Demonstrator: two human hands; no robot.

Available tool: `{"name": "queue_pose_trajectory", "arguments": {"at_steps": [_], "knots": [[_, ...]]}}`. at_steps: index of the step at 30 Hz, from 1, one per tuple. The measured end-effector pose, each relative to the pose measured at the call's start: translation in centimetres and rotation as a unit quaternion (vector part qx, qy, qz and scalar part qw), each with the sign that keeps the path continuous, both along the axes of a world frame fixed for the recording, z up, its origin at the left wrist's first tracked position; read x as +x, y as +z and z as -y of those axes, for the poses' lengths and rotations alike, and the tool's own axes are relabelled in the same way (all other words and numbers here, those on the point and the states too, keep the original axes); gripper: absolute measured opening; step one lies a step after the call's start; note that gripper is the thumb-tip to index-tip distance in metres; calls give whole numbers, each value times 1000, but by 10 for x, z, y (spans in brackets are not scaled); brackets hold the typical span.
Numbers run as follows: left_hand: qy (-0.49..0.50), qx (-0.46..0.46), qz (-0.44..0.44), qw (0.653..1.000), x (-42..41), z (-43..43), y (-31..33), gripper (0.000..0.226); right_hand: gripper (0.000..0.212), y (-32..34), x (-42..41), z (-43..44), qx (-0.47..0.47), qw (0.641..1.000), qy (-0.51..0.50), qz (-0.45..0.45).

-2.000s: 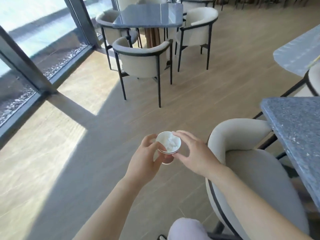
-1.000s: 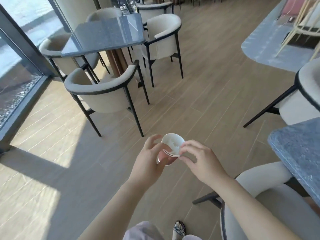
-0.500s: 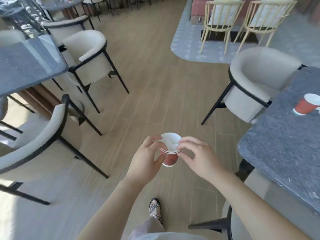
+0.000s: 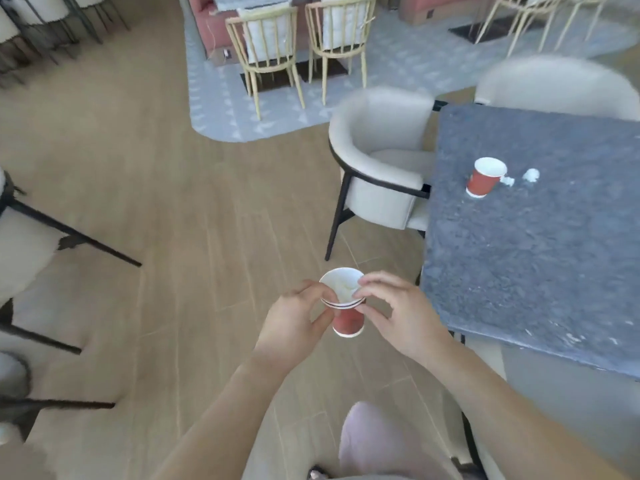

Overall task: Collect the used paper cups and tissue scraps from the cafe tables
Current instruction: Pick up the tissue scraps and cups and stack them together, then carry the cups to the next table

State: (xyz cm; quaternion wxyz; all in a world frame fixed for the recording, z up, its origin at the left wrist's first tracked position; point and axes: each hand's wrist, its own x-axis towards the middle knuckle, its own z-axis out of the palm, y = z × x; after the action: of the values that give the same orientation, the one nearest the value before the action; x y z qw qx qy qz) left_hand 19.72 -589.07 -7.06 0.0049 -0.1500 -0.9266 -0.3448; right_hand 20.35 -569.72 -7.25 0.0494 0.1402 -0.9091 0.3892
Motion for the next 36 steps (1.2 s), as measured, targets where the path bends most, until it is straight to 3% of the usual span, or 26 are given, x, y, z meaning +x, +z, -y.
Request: {"name": "queue_pose_trajectory", "arguments": {"at_steps": [8,16,28,36], "knots": [[-158,-4,14,987,-142,-97,-5,13,12,-15,-88,-90,-11,992,-123,-19],[-239,-38,13,970,-260,-204,-9,12,12,-16,-178,-186,-23,980,-198,-20],[-341,-44,24,939,-316,-305,-15,11,14,-24,-204,-268,6,957,-290,16],[-341,13,-57,938,-357,-354,8,10,13,-2,-241,-313,23,942,-326,-81]]}}
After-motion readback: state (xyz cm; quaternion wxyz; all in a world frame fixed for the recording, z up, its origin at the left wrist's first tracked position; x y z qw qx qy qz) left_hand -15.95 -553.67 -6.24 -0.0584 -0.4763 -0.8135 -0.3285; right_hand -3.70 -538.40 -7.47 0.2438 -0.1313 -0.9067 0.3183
